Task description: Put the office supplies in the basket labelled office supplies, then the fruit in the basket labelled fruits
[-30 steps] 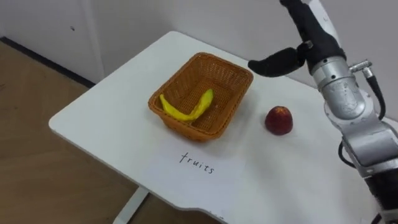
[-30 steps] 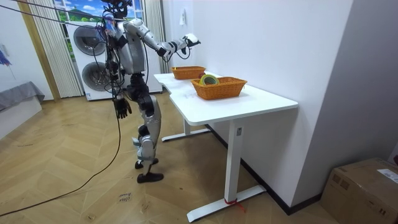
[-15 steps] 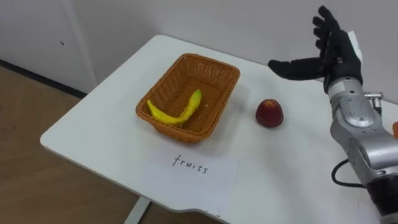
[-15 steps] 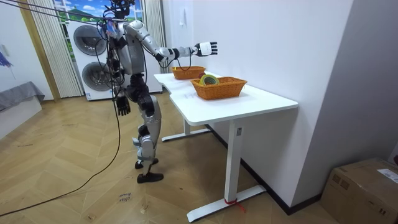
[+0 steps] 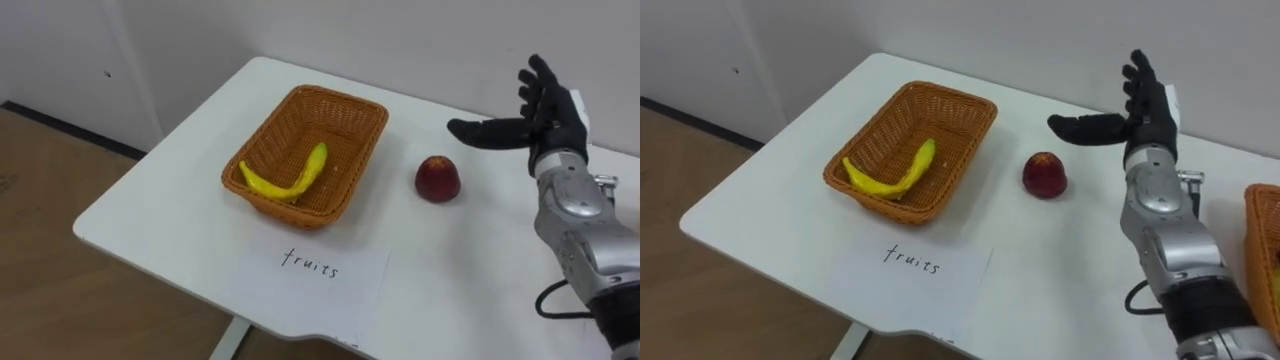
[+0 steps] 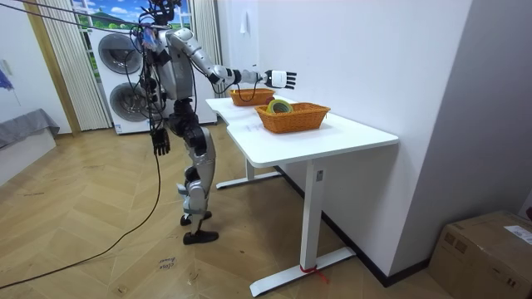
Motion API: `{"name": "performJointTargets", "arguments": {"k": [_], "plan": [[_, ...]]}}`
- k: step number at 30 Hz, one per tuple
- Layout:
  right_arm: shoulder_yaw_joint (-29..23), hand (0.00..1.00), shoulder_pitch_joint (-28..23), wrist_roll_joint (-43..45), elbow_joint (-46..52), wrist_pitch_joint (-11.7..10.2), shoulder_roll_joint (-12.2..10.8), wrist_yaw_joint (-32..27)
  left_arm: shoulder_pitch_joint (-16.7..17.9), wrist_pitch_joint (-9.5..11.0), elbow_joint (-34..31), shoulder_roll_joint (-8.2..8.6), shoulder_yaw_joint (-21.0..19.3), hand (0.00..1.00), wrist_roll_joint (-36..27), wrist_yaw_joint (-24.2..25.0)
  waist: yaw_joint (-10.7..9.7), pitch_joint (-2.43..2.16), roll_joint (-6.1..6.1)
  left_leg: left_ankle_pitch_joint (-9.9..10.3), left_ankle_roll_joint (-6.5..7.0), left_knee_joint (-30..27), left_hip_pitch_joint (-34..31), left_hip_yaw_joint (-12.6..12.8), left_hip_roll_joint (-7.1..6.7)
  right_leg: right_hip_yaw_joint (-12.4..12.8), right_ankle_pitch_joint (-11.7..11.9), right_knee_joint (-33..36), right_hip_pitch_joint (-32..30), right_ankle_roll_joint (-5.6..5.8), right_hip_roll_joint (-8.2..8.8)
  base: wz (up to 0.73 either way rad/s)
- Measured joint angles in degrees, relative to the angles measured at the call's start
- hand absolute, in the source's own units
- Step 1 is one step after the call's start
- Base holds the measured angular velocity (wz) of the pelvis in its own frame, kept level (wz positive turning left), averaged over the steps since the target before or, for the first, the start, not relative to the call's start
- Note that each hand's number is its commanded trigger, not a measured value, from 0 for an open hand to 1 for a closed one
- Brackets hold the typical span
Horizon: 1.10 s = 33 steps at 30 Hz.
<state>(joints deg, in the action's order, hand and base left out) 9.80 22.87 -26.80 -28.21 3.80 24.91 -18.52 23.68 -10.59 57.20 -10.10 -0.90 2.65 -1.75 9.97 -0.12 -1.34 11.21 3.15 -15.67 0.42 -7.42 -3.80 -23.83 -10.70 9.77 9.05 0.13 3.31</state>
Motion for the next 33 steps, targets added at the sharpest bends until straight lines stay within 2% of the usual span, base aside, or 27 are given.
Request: {"name": "performJointTargets", "arguments": {"k": [6,11,19,33], "plan": [[0.0,0.0,0.0,0.1,-1.0,0.0,0.0,0.0,0.7,-0.6,-1.3,0.02,-0.1,0.0,0.0,0.0,0.1,0.05,-0.3,0.0,0.0,0.0,-0.2,0.0,-0.17,0.0,-0.4,-0.1,-0.2,0.04,0.1,0.0],[0.0,0.0,0.0,0.4,-1.1,0.0,0.0,0.3,0.9,-0.3,-2.2,0.02,-0.1,0.0,0.0,0.2,0.1,0.07,-0.42,0.0,0.0,0.2,0.0,0.0,-0.16,0.0,-0.4,0.0,-0.2,0.08,0.07,0.0],[0.1,0.0,-1.5,0.5,-1.1,0.0,0.0,3.8,0.9,-0.4,-2.1,-0.03,0.0,0.0,0.0,2.5,0.5,0.27,-1.62,0.0,0.0,0.1,0.1,0.0,-0.14,0.1,-0.4,0.2,0.0,0.06,-0.02,0.0],[0.1,0.0,-1.8,0.6,-2.8,0.0,-0.5,7.5,1.9,-0.3,-2.1,-0.22,-0.1,0.0,0.1,5.1,1.4,0.41,-1.69,0.0,-0.01,0.0,0.7,0.2,-0.1,0.2,-0.6,0.2,0.6,0.0,0.34,0.0]]}}
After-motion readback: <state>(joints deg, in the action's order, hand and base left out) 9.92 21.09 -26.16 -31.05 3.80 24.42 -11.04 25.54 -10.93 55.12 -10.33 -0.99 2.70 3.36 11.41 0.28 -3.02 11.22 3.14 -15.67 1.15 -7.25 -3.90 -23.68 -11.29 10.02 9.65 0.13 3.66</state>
